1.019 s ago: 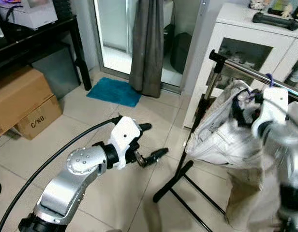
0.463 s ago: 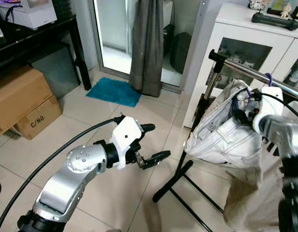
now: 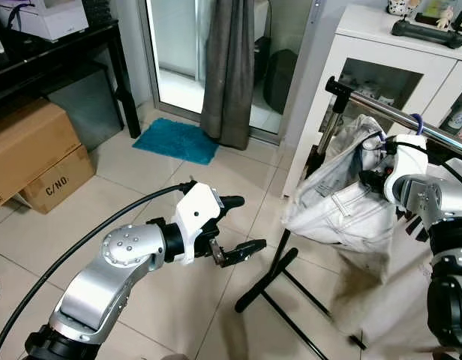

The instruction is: Hang hanger

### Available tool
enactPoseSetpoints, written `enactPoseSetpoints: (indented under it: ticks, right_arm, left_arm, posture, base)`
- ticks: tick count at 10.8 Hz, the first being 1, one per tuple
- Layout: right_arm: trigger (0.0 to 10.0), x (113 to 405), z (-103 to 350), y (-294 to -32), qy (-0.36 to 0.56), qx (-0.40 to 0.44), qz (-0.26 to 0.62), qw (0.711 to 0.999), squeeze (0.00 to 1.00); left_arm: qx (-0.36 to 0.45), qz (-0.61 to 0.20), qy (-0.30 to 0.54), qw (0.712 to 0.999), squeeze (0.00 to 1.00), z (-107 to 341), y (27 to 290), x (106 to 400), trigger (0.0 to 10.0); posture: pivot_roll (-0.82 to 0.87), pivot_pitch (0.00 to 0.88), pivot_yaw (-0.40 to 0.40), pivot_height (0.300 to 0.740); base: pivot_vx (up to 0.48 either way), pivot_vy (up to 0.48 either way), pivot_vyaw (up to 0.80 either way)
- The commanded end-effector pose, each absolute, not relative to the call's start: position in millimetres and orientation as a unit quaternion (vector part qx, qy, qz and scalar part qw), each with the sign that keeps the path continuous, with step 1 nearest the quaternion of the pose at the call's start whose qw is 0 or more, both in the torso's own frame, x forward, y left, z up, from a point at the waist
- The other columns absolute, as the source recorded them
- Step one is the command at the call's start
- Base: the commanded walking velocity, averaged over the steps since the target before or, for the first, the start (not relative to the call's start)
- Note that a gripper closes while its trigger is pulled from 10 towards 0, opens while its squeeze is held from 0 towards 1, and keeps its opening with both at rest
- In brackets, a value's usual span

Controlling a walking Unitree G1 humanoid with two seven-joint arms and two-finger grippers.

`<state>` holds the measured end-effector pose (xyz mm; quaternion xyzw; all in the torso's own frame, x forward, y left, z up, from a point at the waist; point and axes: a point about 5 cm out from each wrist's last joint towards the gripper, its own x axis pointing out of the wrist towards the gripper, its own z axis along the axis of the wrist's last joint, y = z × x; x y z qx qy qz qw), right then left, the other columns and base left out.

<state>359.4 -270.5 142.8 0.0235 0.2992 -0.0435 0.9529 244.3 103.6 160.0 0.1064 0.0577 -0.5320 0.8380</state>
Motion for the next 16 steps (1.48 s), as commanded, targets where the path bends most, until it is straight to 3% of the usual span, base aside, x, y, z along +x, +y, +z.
enactPoseSetpoints:
  ticks: [1, 10, 14, 16]
  right_arm:
    - [0.0, 359, 144, -275, 0.298, 0.036, -0.042, 0.953, 0.0]
    - [0.0, 358, 144, -280, 0.283, 0.049, -0.023, 0.958, 0.0]
    - [0.0, 357, 146, -280, 0.266, 0.047, -0.016, 0.963, 0.0]
    - [0.0, 355, 160, -284, 0.214, 0.029, -0.008, 0.976, 0.0]
  left_arm:
    - [0.104, -0.55, 0.055, 0.827, 0.96, 163, 100, 240, 10.0]
    - [0.102, -0.565, 0.059, 0.817, 0.96, 161, 98, 238, 10.0]
    - [0.115, -0.548, 0.048, 0.827, 0.96, 159, 100, 240, 10.0]
    - [0.117, -0.536, 0.04, 0.835, 0.91, 160, 102, 241, 10.0]
  posture:
    - [0.07, 0.0, -0.075, 0.74]
    - [0.06, 0.0, -0.072, 0.74]
    - [0.06, 0.0, -0.077, 0.74]
    - [0.07, 0.0, -0.086, 0.74]
  base:
    - [0.0, 0.0, 0.0]
    - [0.0, 0.0, 0.0]
    - [0.0, 0.0, 0.0]
    - [0.0, 0.0, 0.0]
